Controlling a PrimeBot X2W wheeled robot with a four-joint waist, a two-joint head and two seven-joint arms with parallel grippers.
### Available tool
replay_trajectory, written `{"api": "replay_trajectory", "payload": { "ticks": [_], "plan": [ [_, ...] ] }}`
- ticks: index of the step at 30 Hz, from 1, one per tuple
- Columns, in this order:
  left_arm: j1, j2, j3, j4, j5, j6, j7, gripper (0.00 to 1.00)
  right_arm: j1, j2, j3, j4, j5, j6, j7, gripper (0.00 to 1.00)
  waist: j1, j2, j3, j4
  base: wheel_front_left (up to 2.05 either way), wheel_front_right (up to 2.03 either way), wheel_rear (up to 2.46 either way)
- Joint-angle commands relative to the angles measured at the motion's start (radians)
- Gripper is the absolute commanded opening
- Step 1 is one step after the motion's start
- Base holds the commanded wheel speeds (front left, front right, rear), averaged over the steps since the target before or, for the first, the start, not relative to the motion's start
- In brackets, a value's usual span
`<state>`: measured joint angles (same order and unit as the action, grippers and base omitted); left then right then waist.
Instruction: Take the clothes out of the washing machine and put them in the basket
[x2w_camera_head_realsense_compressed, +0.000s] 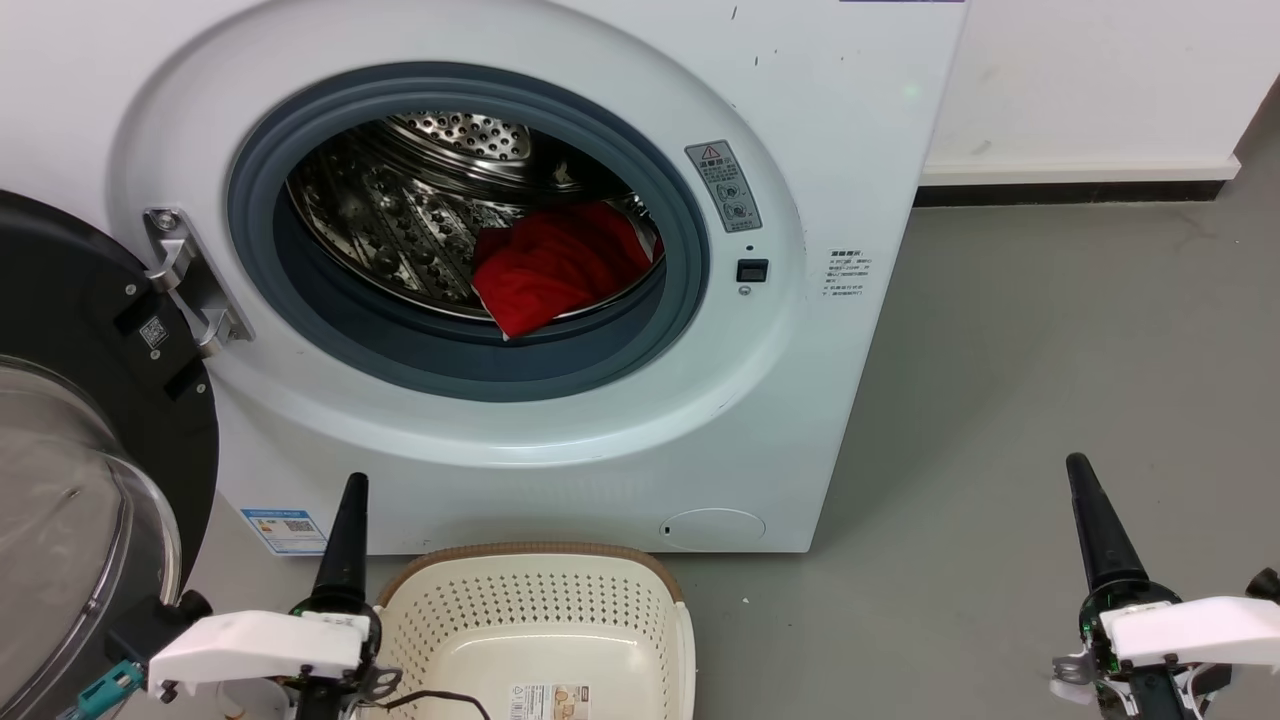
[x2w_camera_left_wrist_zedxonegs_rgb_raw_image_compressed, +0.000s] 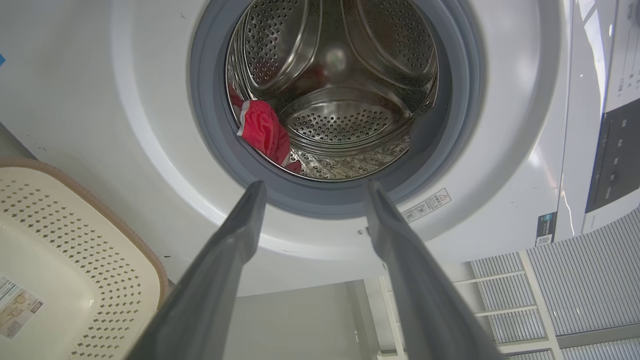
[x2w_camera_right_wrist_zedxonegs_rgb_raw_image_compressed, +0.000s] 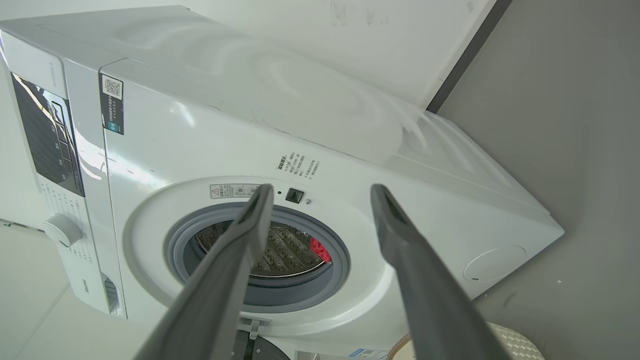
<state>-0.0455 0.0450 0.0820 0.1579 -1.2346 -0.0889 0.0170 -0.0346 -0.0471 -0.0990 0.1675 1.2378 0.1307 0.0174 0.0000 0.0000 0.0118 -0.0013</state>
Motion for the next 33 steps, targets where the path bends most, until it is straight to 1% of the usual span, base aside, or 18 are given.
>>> {"api": "replay_trajectory", "payload": {
  "ticks": [1, 7, 15, 23, 24, 26, 33],
  "plan": [
    [-0.008, 0.004, -0.011, -0.031, 0.062, 0.008, -0.012, 1.00, -0.007, -0.004, 0.004, -0.033, -0.059, 0.000, -0.012, 1.00, 0.0000, 0.0000, 0.001, 0.000, 0.00, 0.00, 0.00],
    [0.001, 0.005, -0.041, -0.055, 0.199, 0.037, -0.036, 1.00, 0.005, -0.004, 0.023, -0.071, -0.222, 0.000, -0.036, 1.00, 0.0000, 0.0000, 0.004, -0.001, 0.00, 0.00, 0.00],
    [0.009, 0.023, -0.077, -0.085, 0.339, 0.085, -0.066, 1.00, 0.024, -0.004, 0.047, -0.103, -0.418, 0.000, -0.066, 1.00, 0.0000, 0.0000, 0.009, -0.002, 0.00, 0.00, 0.00],
    [0.019, 0.043, -0.113, -0.110, 0.451, 0.129, -0.094, 1.00, 0.038, -0.004, 0.051, -0.134, -0.545, 0.000, -0.094, 1.00, 0.0000, 0.0000, 0.011, -0.005, 0.00, 0.00, 0.00],
    [0.019, 0.043, -0.113, -0.110, 0.451, 0.129, -0.094, 1.00, 0.038, -0.004, 0.051, -0.134, -0.545, 0.000, -0.094, 1.00, 0.0000, 0.0000, 0.011, -0.005, 0.00, 0.00, 0.00],
    [0.023, 0.050, -0.127, -0.120, 0.490, 0.143, -0.104, 1.00, 0.043, -0.005, 0.053, -0.148, -0.587, 0.000, -0.104, 1.00, 0.0000, 0.0000, 0.012, -0.005, 0.00, 0.00, 0.00],
    [0.035, 0.064, -0.153, -0.145, 0.575, 0.168, -0.125, 1.00, 0.058, -0.005, 0.055, -0.166, -0.675, 0.000, -0.126, 1.00, 0.0000, 0.0000, 0.011, -0.005, 0.00, 0.00, 0.00]
  ]
}}
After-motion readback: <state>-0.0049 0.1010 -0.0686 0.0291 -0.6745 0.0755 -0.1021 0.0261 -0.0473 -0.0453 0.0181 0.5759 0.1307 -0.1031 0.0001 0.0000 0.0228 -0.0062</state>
